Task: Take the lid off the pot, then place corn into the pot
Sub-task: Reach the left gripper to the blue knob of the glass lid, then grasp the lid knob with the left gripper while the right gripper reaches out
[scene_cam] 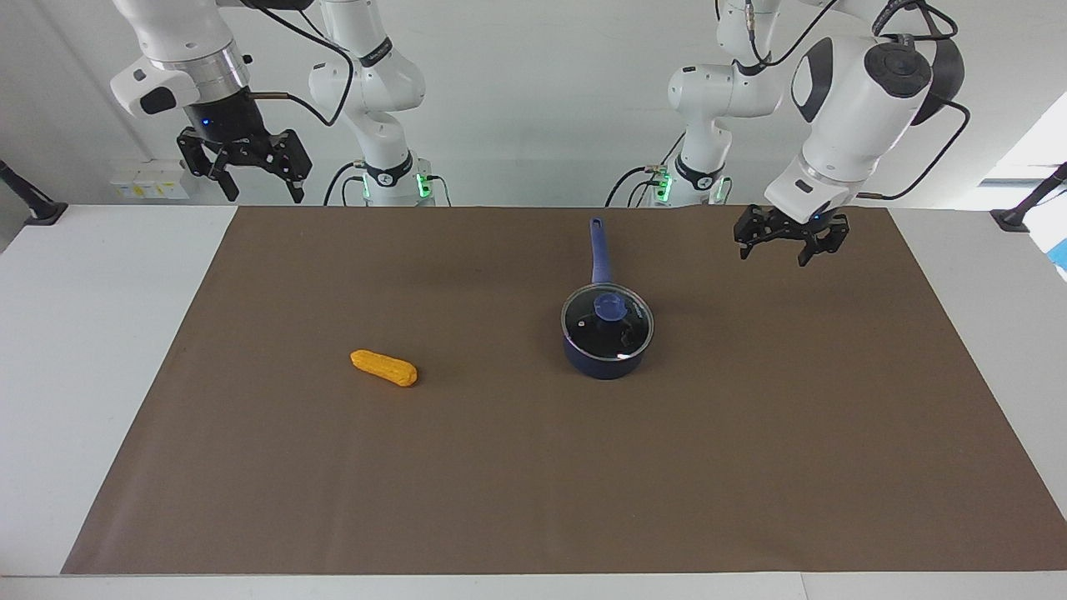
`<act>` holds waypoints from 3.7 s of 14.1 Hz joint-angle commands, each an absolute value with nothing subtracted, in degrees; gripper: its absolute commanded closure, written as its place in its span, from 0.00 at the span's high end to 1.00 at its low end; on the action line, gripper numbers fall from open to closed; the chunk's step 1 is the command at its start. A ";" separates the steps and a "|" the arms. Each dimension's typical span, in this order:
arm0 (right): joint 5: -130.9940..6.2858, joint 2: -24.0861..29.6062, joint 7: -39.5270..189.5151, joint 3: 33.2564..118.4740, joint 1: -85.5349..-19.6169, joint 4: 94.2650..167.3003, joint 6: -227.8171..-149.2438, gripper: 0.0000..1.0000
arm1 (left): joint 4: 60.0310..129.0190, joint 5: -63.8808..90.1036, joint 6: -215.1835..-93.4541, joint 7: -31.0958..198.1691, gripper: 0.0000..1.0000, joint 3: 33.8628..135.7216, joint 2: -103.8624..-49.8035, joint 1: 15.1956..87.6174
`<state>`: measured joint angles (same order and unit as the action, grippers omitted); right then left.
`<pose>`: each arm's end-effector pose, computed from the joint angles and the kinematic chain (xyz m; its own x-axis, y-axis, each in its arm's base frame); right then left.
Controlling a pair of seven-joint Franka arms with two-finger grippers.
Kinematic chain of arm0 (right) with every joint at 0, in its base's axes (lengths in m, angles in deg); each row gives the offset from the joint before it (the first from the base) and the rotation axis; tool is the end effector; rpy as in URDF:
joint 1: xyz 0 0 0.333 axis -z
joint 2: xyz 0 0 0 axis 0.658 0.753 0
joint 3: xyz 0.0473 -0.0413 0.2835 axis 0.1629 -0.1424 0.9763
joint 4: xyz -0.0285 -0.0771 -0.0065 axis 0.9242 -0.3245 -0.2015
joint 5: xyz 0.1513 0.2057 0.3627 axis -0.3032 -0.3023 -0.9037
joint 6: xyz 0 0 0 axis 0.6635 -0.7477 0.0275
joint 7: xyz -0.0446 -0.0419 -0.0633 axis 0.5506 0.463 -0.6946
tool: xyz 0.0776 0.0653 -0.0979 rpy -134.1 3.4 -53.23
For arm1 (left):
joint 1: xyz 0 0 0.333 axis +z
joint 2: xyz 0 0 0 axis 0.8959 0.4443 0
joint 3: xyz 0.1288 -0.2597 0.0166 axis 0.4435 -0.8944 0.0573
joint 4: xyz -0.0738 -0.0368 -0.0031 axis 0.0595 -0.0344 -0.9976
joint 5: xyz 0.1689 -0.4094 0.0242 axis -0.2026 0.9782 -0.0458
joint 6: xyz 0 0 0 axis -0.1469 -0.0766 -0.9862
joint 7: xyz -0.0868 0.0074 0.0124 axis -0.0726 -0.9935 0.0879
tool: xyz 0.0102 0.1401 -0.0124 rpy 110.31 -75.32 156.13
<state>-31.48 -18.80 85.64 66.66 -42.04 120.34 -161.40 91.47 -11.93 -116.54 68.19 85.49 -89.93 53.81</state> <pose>0.5765 -0.0128 0.6022 0.9962 -0.0641 0.0588 -0.0641 -0.9979 -0.0016 0.5780 -0.1251 0.4659 0.9773 -0.2078 -0.0421 -0.2080 -0.9781 0.0006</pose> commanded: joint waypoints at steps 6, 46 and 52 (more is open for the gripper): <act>-32.29 -18.47 85.01 66.91 -41.50 119.40 -159.88 1.00 | 95.72 -12.03 -124.03 80.82 1.00 86.24 -88.57 44.57; -32.20 -19.00 84.84 67.17 -41.94 119.66 -155.66 1.00 | 89.74 -12.73 -134.32 100.26 0.43 86.33 -72.66 31.72; -32.38 -18.48 83.61 67.26 -41.50 130.10 -168.91 1.00 | 88.86 -12.64 -134.32 100.26 0.00 86.33 -72.66 31.89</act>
